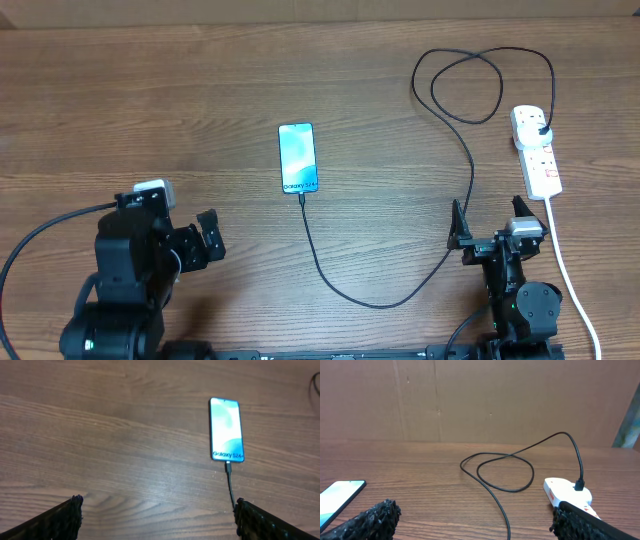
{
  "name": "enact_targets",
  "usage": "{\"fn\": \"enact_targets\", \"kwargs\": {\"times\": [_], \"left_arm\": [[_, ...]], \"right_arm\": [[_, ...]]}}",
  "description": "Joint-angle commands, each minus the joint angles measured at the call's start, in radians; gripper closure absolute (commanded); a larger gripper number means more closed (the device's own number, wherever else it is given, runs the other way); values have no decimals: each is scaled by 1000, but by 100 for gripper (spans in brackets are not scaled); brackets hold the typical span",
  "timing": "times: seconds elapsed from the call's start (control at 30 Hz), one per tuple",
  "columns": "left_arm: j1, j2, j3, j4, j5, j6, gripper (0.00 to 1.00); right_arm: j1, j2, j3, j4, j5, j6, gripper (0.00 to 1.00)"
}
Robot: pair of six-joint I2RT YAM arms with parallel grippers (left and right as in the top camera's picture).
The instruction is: Plug charger to phone and switch on socket
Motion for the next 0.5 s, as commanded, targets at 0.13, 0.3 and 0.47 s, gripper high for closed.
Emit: {"fn": "enact_targets", "kwargs": {"times": [0.13, 0.3, 0.47], "left_arm": [[9, -102, -42, 31, -27, 12, 0], [55, -174, -112, 58, -29, 12, 0], [87, -260, -243, 179, 19, 12, 0]], "right_arm": [[-5, -10, -11, 8, 9, 6, 0], [-5, -10, -11, 8, 9, 6, 0], [-5, -10, -11, 8, 9, 6, 0]]}}
